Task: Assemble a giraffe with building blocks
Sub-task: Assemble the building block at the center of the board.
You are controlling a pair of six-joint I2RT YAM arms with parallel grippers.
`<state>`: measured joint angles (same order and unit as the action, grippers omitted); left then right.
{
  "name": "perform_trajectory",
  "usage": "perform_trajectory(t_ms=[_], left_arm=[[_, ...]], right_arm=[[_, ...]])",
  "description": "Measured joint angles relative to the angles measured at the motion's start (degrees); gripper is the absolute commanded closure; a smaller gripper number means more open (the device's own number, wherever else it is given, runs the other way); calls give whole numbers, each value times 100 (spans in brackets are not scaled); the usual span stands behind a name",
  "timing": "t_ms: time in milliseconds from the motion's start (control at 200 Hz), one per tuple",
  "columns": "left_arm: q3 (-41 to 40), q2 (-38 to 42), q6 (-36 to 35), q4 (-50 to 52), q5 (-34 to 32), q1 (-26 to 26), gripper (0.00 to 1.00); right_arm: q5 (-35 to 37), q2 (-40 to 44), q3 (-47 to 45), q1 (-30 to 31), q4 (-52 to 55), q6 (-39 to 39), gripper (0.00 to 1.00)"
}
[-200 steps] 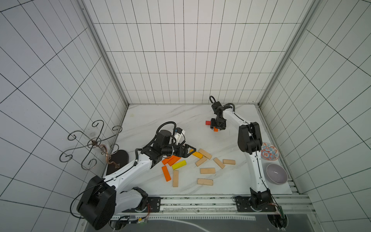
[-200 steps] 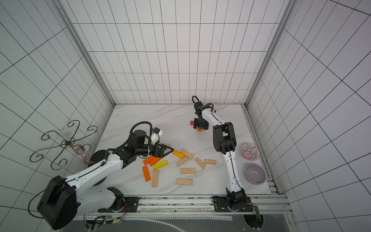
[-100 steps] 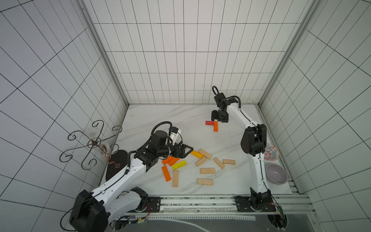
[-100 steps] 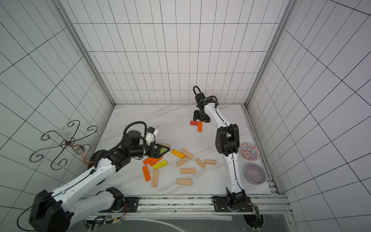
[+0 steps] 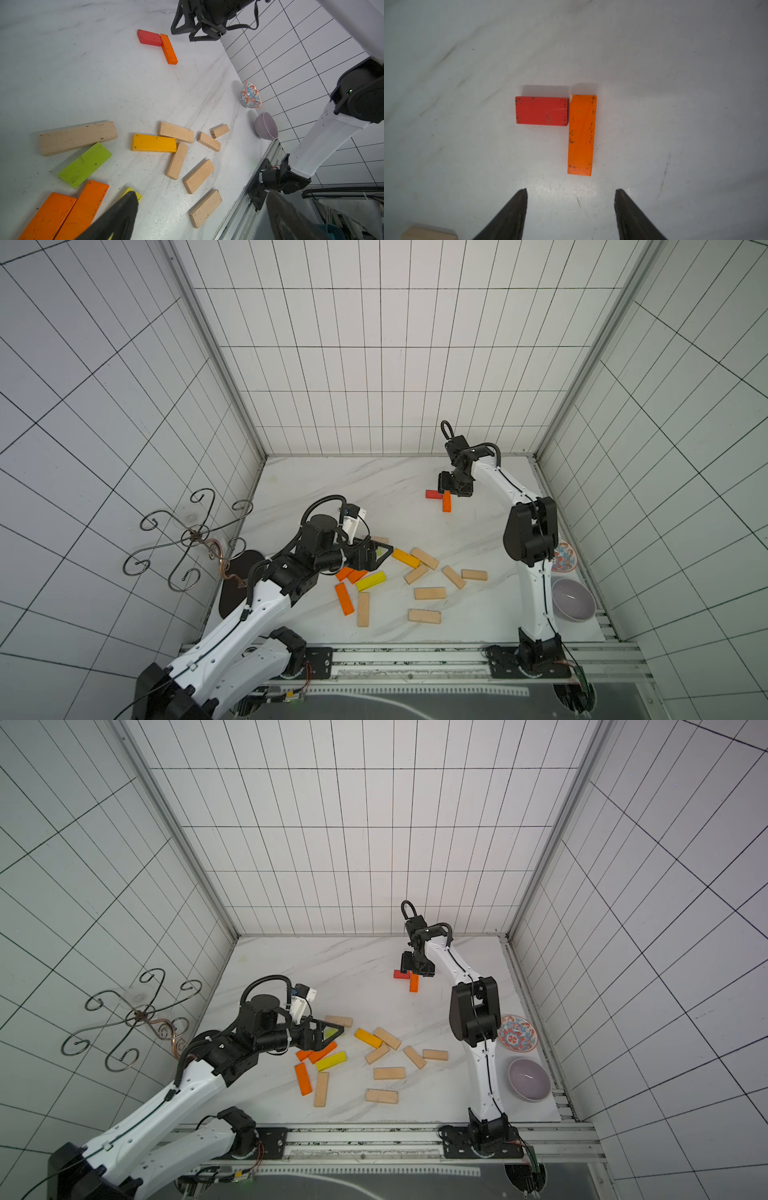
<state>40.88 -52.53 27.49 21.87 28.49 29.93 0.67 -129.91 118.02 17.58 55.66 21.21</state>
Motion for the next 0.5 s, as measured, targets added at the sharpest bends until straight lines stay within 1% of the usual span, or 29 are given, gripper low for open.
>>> perform_trajectory(t_ms=[165, 380, 500], left_arm=[[-2, -50, 13, -24, 2, 0, 4], [-26, -227, 15, -103, 9, 0, 3], [-28, -304, 11, -146, 17, 0, 3]], right_arm=[[-227, -302, 0, -190, -98, 2, 26], [-643, -358, 9, -455, -372, 9, 26], [-857, -575, 66, -507, -487, 11, 26]])
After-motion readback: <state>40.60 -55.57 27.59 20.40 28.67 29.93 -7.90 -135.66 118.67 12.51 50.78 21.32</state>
